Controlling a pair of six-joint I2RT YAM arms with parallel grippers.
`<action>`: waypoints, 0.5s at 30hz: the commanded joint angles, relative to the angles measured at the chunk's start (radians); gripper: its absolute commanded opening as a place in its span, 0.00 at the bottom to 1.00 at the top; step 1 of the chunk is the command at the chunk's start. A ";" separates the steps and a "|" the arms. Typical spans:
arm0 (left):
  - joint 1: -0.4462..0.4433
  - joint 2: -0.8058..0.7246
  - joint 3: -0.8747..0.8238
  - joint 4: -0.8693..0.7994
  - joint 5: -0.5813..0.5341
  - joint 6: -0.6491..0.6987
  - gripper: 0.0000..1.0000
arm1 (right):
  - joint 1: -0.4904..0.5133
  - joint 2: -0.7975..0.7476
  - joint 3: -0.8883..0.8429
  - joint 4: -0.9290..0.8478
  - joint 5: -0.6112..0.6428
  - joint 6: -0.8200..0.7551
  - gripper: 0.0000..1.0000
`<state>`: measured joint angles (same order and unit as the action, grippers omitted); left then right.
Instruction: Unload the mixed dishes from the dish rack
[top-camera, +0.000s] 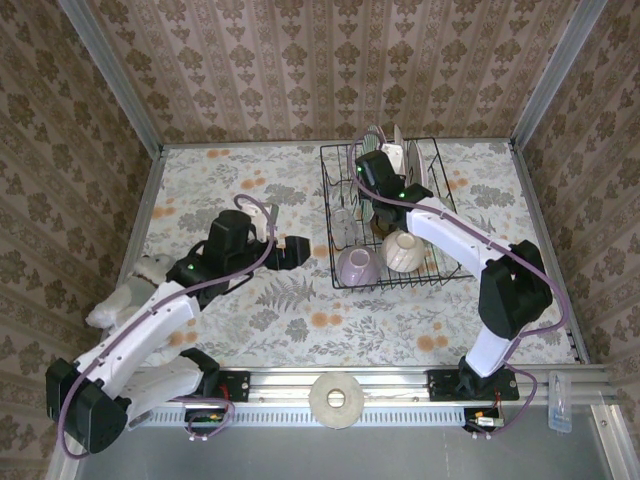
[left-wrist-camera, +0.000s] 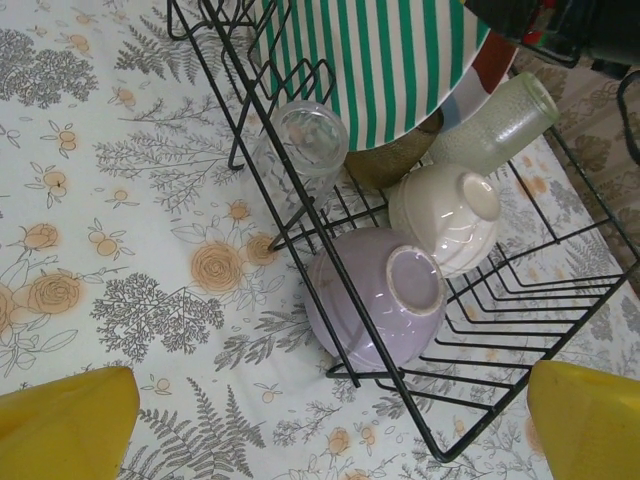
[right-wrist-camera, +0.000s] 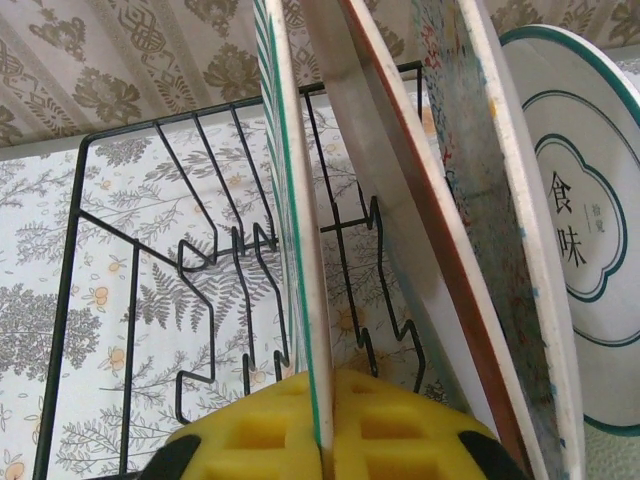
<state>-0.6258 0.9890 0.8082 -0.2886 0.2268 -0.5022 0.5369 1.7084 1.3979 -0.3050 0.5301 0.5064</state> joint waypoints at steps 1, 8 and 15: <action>0.006 -0.038 -0.018 0.040 0.023 -0.001 1.00 | 0.020 -0.021 0.036 0.020 0.028 0.001 0.01; 0.008 -0.056 -0.017 0.032 0.017 0.013 1.00 | 0.037 -0.082 0.024 0.032 0.076 -0.044 0.00; 0.008 -0.056 -0.012 0.023 0.007 0.019 1.00 | 0.040 -0.133 0.032 0.040 0.108 -0.095 0.00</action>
<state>-0.6258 0.9466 0.7959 -0.2756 0.2321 -0.5011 0.5697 1.6432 1.3979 -0.3172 0.5823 0.4416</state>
